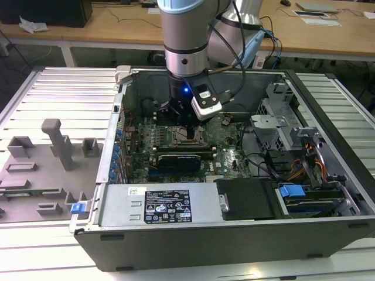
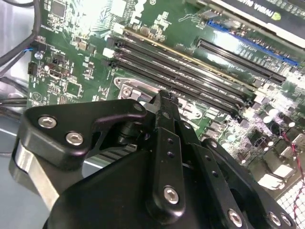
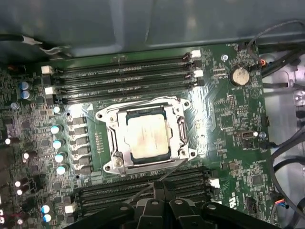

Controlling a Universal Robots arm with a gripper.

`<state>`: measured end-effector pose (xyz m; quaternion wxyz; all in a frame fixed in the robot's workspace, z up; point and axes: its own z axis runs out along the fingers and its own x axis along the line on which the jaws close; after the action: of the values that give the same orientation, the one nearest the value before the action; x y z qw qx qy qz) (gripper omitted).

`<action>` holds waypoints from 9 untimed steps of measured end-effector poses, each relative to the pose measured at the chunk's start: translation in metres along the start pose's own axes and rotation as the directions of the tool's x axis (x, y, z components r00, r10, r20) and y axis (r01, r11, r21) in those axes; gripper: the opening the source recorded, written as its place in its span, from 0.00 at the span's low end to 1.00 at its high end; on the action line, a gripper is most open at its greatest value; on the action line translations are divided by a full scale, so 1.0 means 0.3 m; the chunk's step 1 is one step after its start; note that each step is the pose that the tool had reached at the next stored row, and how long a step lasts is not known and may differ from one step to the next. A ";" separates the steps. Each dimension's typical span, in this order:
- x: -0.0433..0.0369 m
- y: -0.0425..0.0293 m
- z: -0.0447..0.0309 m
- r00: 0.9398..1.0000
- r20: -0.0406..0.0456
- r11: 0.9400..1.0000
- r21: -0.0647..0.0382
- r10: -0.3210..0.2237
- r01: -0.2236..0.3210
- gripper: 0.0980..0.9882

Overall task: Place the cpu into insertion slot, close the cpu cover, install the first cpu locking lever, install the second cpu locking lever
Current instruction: 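Install the second cpu locking lever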

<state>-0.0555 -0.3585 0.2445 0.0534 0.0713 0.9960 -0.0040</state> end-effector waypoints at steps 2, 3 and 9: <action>-0.001 -0.003 0.000 0.999 -0.032 1.000 0.004 -0.001 0.001 0.01; -0.001 -0.004 0.001 0.999 -0.054 1.000 0.007 -0.001 0.001 0.01; -0.001 -0.006 0.001 0.993 -0.114 1.000 0.015 -0.001 0.003 0.01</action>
<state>-0.0554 -0.3604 0.2443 -0.0042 0.0709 0.9974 -0.0074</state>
